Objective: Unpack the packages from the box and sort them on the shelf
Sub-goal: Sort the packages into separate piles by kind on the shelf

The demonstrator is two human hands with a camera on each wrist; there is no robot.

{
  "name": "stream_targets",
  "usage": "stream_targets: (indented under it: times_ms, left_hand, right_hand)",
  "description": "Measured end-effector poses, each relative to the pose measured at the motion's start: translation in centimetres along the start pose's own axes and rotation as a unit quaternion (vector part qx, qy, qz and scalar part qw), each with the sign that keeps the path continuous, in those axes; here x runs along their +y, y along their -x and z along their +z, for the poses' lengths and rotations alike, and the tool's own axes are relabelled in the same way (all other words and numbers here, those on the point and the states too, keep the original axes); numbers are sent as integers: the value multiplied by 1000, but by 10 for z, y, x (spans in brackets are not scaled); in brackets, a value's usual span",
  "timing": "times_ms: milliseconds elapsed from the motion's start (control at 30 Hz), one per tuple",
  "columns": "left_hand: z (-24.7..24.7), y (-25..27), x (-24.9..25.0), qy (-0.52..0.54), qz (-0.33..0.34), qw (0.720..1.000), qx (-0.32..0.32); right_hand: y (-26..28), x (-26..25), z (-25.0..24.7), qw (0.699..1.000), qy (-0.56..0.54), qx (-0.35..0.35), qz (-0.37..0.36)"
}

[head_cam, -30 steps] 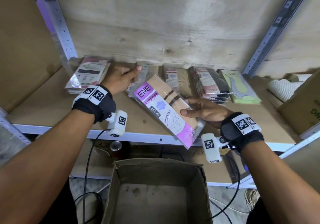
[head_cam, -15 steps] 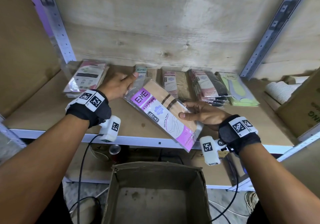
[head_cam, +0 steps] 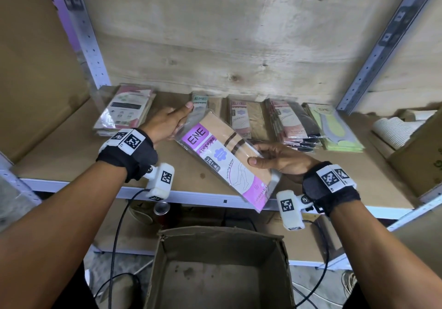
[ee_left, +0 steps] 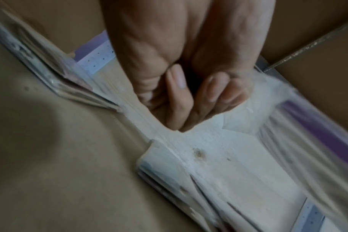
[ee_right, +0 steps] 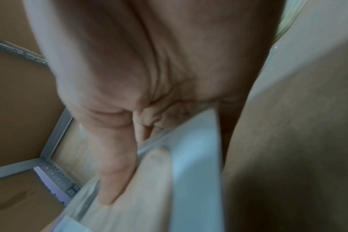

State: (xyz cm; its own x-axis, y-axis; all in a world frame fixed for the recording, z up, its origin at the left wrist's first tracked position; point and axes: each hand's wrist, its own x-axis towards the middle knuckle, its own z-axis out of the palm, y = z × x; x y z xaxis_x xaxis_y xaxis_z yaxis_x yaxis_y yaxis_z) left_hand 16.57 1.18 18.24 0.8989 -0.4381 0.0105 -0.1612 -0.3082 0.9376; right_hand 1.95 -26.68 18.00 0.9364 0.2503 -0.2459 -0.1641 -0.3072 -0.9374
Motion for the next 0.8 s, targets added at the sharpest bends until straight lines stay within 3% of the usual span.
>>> stream_targets:
  times_ms: [100,200,300,400,600,700,800]
  left_hand:
    - [-15,-1,1,-29,3,998,58]
    - [-35,1,4,87,-27,992,85]
    - [-38,6,3,105,-74,992,2]
    - [-24,13,7,86,-111,987,-84]
    - [1,21,18,82,-95,974,-191]
    - [5,17,22,81,-76,983,-148]
    - [6,7,24,98,-61,993,-11]
  right_hand:
    - [0,-4,0,1000,-21,12,-6]
    - [1,-13,3,995,-95,39,-10]
    - [-2,-22,8,979,-183,90,-30]
    - [-12,-33,16,970,-202,127,-44]
    - [-45,-50,38,957,-201,206,-47]
    - [-64,-56,41,960,-164,225,-16]
    - [-86,-68,32,965,-58,256,14]
